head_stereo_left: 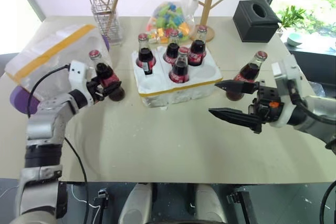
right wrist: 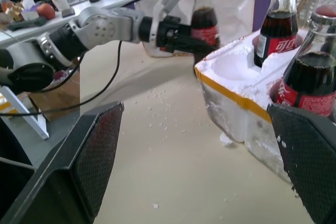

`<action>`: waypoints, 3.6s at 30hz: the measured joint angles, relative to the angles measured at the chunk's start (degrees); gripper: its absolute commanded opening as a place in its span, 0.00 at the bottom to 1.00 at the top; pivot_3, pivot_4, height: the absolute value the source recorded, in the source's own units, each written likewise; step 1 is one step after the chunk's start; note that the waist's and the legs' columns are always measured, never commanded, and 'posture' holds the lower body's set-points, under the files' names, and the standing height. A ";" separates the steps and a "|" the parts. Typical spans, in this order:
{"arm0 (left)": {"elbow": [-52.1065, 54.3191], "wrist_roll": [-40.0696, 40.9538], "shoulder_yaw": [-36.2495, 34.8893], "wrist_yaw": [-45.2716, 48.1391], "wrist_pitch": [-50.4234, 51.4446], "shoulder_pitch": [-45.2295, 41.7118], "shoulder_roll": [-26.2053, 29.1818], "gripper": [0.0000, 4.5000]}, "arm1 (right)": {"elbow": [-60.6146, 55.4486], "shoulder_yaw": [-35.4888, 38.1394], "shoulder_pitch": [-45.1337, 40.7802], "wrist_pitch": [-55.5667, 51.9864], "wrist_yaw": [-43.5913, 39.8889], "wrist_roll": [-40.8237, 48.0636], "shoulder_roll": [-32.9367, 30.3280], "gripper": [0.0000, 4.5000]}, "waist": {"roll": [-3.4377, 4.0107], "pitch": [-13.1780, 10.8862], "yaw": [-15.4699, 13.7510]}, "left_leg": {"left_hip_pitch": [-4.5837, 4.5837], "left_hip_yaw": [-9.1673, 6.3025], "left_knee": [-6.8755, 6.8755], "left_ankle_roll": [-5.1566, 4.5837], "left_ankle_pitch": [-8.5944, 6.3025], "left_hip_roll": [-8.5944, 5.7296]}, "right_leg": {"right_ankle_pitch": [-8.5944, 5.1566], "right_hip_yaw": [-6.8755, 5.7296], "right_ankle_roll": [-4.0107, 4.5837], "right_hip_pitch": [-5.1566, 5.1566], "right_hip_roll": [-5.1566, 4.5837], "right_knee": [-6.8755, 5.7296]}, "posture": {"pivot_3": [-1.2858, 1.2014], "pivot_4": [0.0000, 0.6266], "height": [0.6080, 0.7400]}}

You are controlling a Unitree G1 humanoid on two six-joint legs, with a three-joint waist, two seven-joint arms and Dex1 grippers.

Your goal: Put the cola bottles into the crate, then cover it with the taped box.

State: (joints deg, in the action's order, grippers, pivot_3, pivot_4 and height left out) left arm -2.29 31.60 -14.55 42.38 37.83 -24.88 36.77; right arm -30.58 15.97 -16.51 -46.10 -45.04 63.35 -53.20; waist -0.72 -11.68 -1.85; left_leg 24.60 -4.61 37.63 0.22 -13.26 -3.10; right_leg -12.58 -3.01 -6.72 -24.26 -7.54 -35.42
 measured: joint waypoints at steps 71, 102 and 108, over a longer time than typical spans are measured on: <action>23.15 14.78 12.87 18.51 10.37 -7.22 6.27 0.99 | 35.52 -3.45 -8.36 14.87 16.91 -33.17 18.63 1.00 | 0.17 0.02 1.27 | -0.30 1.16 0.20 0.02 0.05 0.80 | 0.31 0.89 0.54 -0.05 0.88 0.02 | 0.52 0.24 1.00; 23.03 15.67 6.52 12.22 9.95 -3.74 6.68 1.00 | 34.16 -12.09 -29.89 12.22 9.18 -31.45 26.22 0.60 | 0.33 -0.09 2.38 | -0.44 1.32 -0.29 0.04 0.06 0.82 | 0.40 1.17 0.41 -0.32 1.04 -0.06 | 0.52 0.24 1.00; 23.25 15.67 6.96 12.19 9.49 -5.18 6.07 1.00 | 40.86 -17.56 -29.57 14.20 8.93 -39.35 26.25 0.60 | 0.33 -0.10 2.63 | -0.44 1.38 -0.33 0.08 0.09 0.78 | 0.40 1.21 0.41 -0.36 1.02 -0.05 | 0.52 0.24 1.00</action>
State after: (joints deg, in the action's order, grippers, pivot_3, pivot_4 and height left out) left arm 20.97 47.27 -7.59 54.57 47.31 -30.06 42.85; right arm 10.28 -1.59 -46.07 -31.90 -36.11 23.99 -26.94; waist -0.38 -11.78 0.78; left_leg 24.15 -3.23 37.30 0.30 -13.18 -2.31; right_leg -12.18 -1.80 -6.31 -24.62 -6.52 -35.48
